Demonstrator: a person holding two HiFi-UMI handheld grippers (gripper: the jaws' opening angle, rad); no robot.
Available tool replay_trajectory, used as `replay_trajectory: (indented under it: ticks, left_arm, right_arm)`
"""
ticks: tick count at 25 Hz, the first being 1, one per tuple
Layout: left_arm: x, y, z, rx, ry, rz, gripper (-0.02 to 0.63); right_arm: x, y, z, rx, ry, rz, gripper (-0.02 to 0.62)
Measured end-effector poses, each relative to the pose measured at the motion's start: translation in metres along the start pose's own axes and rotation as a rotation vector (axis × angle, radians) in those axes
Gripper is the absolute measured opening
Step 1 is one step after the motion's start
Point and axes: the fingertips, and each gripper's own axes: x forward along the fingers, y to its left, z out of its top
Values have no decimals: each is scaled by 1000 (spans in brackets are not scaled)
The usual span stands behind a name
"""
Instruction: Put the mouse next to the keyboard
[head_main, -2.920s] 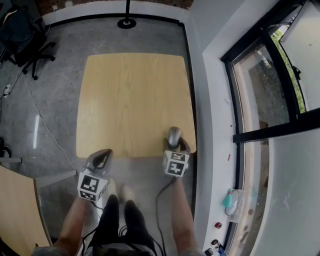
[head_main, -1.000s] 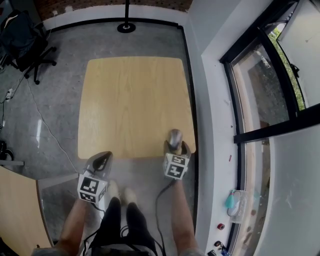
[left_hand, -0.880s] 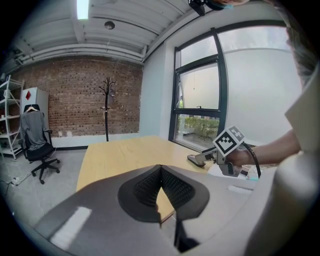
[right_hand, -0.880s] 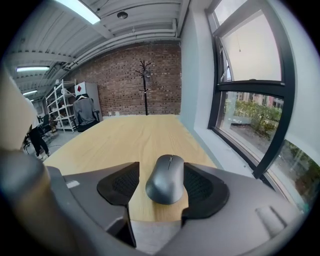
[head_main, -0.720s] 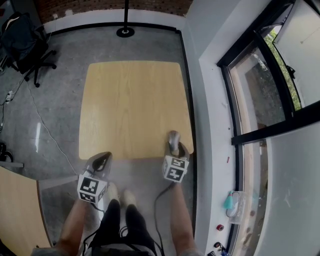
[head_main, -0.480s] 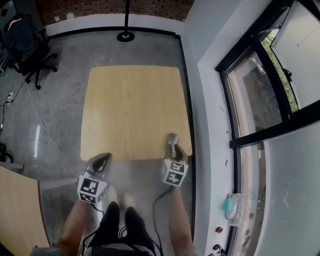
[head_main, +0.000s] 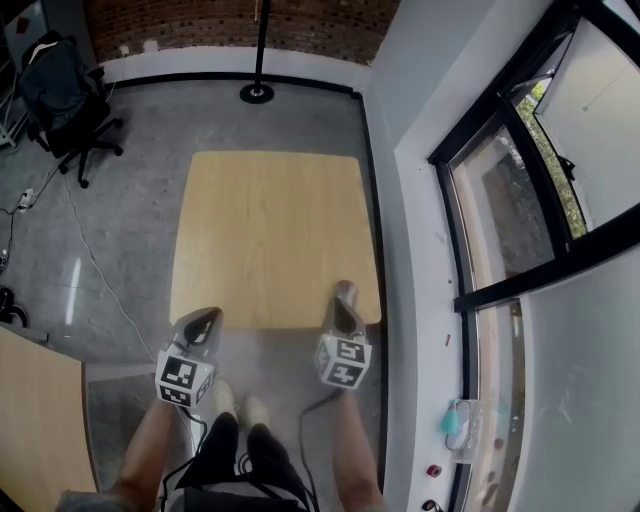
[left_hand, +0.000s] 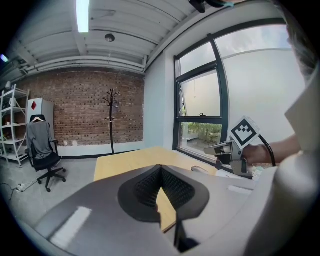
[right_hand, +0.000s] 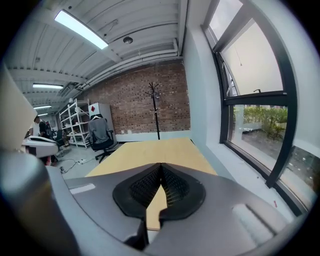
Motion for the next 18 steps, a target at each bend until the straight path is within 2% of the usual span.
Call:
replay_trajectory:
  ticks: [18]
  left_arm:
    - [-50,20,52,-3,-89,56,-2]
  right_arm:
    - [-60,64,57,-19,-77,132,12]
